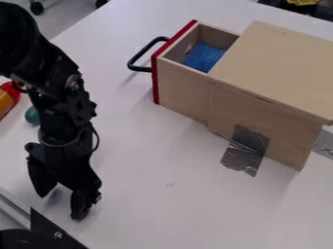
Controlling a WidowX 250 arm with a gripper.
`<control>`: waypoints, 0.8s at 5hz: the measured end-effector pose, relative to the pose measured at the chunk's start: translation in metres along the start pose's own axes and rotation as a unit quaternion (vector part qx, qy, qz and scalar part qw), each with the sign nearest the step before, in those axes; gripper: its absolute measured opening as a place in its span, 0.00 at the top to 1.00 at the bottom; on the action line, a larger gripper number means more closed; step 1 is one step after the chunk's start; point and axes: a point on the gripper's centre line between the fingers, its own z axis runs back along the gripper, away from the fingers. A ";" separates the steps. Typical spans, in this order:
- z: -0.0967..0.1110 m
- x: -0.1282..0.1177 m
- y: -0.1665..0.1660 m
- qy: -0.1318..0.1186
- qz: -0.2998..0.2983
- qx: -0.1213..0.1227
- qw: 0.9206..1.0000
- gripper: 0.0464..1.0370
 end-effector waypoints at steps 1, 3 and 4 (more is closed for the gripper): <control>0.002 0.001 0.000 0.000 0.001 -0.001 1.000 0.04; 0.035 0.018 -0.005 -0.051 0.009 -0.023 0.998 0.04; 0.046 0.024 -0.007 -0.071 0.001 -0.020 0.997 0.04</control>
